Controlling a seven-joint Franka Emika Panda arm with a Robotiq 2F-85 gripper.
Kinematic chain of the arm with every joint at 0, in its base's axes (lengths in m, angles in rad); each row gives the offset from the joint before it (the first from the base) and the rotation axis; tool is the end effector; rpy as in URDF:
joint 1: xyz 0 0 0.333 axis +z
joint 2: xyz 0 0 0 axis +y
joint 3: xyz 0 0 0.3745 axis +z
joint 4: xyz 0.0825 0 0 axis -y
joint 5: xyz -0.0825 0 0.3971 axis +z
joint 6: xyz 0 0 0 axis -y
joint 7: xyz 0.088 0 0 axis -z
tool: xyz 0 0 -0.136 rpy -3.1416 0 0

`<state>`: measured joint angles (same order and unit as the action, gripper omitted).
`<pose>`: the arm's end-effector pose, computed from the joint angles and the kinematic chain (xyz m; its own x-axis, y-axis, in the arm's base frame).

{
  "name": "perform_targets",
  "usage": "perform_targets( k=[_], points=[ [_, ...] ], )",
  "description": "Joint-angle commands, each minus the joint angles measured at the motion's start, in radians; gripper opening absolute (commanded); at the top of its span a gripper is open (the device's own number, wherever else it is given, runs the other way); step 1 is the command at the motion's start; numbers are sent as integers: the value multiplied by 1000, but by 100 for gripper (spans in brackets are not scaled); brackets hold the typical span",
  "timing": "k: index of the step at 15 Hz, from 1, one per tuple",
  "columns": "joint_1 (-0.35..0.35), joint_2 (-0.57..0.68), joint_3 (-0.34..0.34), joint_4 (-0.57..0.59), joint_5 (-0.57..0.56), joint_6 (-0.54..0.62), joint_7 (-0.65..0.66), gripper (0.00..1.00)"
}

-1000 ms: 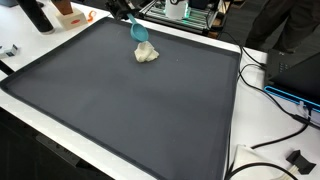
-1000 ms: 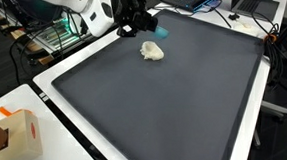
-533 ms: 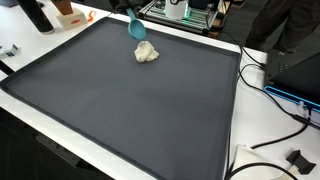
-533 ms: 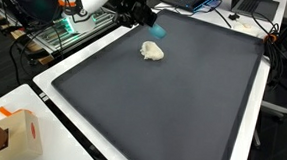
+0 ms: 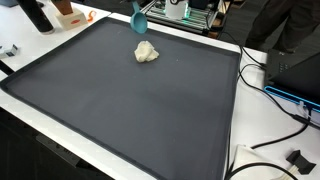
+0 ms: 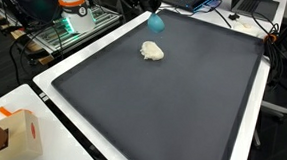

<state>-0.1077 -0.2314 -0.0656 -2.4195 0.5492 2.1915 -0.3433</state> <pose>0.4579 -0.0492 0.4255 0.9821 -0.1702 0.0803 -0.1188 -0.8917 -0.4367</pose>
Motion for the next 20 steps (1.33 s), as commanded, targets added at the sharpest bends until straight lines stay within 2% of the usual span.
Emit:
perform_targets(
  k=[1,7,15,16,20],
  points=[
    [33,-68,29,-11,-167,-7,159,25],
    [69,-95,65,25,-362,-76,269,25],
    [97,-109,86,71,-470,-188,282,25],
    [102,-88,70,66,-430,-147,263,50],
    [105,-94,74,71,-446,-160,263,50]
  ],
)
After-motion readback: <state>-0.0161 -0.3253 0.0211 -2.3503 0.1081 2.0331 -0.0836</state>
